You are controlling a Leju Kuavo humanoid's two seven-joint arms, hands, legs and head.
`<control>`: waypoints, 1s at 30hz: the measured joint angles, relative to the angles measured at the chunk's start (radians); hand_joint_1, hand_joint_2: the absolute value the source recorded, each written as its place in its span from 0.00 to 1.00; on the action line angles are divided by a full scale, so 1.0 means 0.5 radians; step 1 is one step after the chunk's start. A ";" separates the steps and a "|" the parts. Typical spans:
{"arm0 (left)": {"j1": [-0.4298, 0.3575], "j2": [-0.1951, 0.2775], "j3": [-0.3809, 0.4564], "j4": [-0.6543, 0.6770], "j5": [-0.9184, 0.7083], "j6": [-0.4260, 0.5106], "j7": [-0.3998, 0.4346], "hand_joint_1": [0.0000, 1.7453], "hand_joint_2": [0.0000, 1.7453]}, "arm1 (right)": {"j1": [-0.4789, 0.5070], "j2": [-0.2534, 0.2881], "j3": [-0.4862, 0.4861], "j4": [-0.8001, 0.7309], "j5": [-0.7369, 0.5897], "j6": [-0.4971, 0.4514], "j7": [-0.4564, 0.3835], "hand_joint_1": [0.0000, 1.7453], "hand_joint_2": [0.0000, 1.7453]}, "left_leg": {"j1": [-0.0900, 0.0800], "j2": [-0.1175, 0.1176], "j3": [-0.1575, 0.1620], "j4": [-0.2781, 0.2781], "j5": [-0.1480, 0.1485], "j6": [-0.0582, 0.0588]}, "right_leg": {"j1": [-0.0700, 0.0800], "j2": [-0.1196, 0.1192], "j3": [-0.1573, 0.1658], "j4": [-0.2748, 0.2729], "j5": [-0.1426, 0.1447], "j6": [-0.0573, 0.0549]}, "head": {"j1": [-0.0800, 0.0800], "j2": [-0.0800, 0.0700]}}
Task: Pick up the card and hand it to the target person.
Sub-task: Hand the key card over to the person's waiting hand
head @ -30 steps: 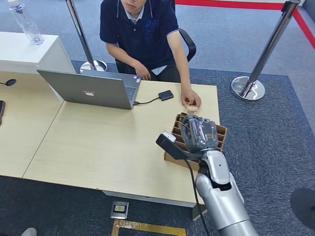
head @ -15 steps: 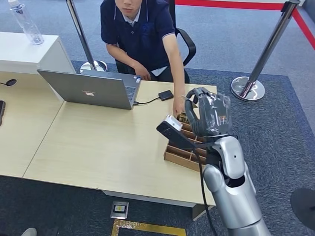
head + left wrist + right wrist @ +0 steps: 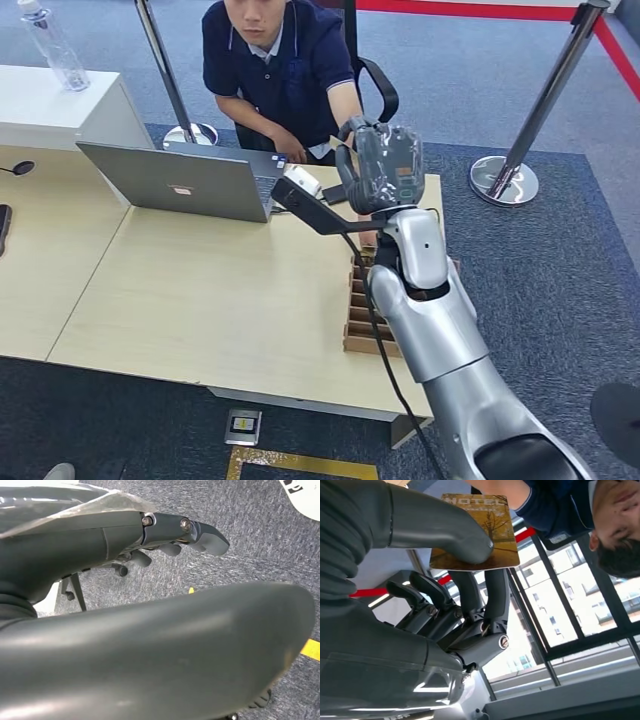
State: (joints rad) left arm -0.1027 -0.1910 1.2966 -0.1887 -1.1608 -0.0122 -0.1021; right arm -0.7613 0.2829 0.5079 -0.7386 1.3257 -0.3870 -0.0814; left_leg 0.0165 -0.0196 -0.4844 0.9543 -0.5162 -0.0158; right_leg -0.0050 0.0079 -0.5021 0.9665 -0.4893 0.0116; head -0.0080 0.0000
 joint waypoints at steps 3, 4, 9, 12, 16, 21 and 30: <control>0.000 0.000 0.000 0.001 0.004 0.000 0.006 0.00 0.00 | -0.052 0.024 -0.002 0.107 -0.002 -0.013 -0.010 1.00 1.00 | 0.000 0.000 0.000 0.000 0.000 0.000 | 0.000 0.000 0.000 0.000 0.000 0.000 | 0.000 0.000; 0.000 0.000 0.000 0.001 0.006 0.000 0.007 0.00 0.00 | -0.062 0.031 -0.003 0.137 -0.003 -0.017 -0.014 1.00 1.00 | 0.000 0.000 0.000 0.000 0.000 0.000 | 0.000 0.000 0.000 0.000 0.000 0.000 | 0.000 0.000; 0.000 0.000 0.000 0.001 0.012 0.000 0.010 0.00 0.00 | -0.083 0.052 -0.006 0.233 -0.011 -0.037 -0.022 1.00 1.00 | 0.000 0.000 0.000 0.000 0.000 0.000 | 0.000 0.000 0.000 0.000 0.000 0.000 | 0.000 0.000; 0.000 0.000 0.000 0.001 0.008 0.000 0.010 0.00 0.00 | -0.086 0.054 -0.008 0.273 -0.014 -0.053 -0.021 1.00 1.00 | 0.000 0.000 0.000 0.000 0.000 0.000 | 0.000 0.000 0.000 0.000 0.000 0.000 | 0.000 0.000; 0.000 0.000 0.000 0.001 0.006 0.000 0.010 0.00 0.00 | -0.086 0.055 -0.010 0.313 -0.019 -0.065 -0.029 1.00 1.00 | 0.000 0.000 0.000 0.000 0.000 0.000 | 0.000 0.000 0.000 0.000 0.000 0.000 | 0.000 0.000; 0.000 0.003 0.000 0.001 0.006 0.000 0.010 0.00 0.00 | -0.086 0.063 -0.013 0.349 -0.017 -0.067 -0.040 1.00 1.00 | 0.000 0.000 0.000 0.000 0.000 0.000 | 0.000 0.000 0.000 0.000 0.000 0.000 | 0.000 0.000; 0.000 0.008 0.000 0.001 0.006 -0.001 0.011 0.00 0.00 | -0.087 0.083 -0.018 0.395 0.008 -0.064 -0.022 0.68 1.00 | 0.000 0.000 0.000 0.000 0.000 0.000 | 0.000 0.000 0.000 0.000 0.000 0.000 | 0.000 0.000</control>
State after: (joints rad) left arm -0.1024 -0.1872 1.2966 -0.1884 -1.1579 -0.0126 -0.0968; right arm -0.8047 0.3243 0.4989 -0.5410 1.3298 -0.4192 -0.0926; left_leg 0.0165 -0.0197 -0.4844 0.9545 -0.5162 -0.0158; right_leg -0.0050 0.0079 -0.5022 0.9664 -0.4893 0.0116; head -0.0080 0.0000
